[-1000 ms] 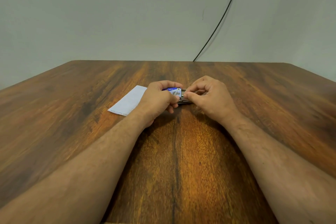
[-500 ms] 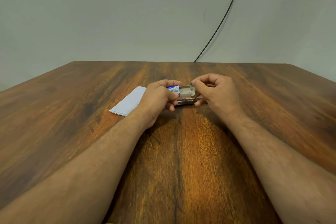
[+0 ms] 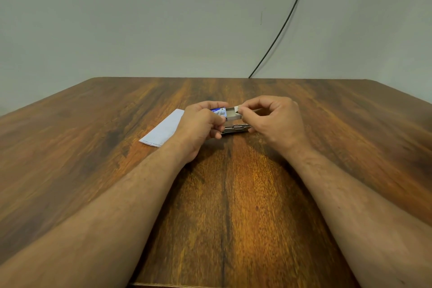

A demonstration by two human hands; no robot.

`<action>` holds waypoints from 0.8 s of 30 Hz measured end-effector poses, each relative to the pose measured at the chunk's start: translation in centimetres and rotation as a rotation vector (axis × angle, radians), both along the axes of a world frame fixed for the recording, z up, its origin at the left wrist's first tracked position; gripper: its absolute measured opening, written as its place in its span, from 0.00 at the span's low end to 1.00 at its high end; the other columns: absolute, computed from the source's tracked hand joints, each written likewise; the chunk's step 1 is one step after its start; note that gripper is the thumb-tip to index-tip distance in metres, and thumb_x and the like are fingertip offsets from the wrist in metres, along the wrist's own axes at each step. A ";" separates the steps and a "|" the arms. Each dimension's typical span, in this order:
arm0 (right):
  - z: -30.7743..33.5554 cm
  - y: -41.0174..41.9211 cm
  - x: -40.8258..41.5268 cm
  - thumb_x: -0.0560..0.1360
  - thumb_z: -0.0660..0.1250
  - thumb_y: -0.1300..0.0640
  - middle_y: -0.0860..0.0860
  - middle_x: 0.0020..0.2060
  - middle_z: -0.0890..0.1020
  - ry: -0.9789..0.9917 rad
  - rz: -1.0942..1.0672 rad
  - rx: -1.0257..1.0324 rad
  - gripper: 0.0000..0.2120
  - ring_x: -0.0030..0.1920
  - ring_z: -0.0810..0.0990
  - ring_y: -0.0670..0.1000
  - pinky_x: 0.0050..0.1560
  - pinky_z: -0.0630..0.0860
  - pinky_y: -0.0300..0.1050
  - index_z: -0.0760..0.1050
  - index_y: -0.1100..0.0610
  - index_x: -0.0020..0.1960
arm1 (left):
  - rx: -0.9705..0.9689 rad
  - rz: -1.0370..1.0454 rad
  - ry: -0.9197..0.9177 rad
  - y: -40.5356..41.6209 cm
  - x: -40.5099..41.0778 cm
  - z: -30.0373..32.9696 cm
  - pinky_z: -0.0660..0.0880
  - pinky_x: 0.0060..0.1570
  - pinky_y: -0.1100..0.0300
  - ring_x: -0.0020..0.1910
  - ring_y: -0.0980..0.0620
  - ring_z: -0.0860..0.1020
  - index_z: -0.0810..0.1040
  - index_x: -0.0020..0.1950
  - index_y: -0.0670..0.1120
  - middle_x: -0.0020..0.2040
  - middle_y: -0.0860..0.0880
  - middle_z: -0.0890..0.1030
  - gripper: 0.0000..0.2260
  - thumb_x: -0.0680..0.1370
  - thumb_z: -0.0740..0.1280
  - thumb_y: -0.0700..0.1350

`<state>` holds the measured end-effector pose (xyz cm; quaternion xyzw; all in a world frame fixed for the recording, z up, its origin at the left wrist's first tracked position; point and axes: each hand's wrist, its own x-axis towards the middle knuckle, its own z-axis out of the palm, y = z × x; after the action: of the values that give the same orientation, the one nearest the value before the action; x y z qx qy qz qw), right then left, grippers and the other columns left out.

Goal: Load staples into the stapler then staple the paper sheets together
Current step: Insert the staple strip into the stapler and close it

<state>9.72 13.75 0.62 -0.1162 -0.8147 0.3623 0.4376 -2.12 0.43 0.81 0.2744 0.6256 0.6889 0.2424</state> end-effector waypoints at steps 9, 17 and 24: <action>-0.2 -0.1 0.0 0.71 0.74 0.53 0.41 0.37 0.87 -0.009 -0.009 0.117 0.03 0.40 0.86 0.42 0.44 0.84 0.47 0.87 0.47 0.42 | -0.005 -0.045 0.012 -0.2 0.7 0.0 0.75 0.28 0.65 0.36 0.53 0.78 0.81 0.60 0.43 0.55 0.39 0.80 0.17 0.74 0.68 0.29; 0.0 -0.4 0.1 0.71 0.75 0.59 0.40 0.36 0.85 -0.017 0.019 0.175 0.04 0.40 0.86 0.41 0.42 0.82 0.39 0.87 0.51 0.42 | -0.006 -0.052 0.051 -0.2 0.9 0.0 0.75 0.29 0.66 0.39 0.52 0.79 0.81 0.60 0.43 0.55 0.40 0.80 0.17 0.74 0.68 0.29; 0.1 -0.2 0.2 0.73 0.75 0.58 0.44 0.39 0.87 -0.031 0.039 0.239 0.03 0.41 0.86 0.42 0.42 0.83 0.39 0.86 0.51 0.44 | 0.003 -0.024 0.049 -0.1 0.8 -0.1 0.74 0.28 0.65 0.36 0.53 0.78 0.81 0.60 0.44 0.56 0.39 0.80 0.17 0.75 0.68 0.30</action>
<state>9.97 13.50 0.69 -0.0530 -0.8610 0.2691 0.4284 -1.35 0.37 0.72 0.2990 0.6271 0.6798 0.2349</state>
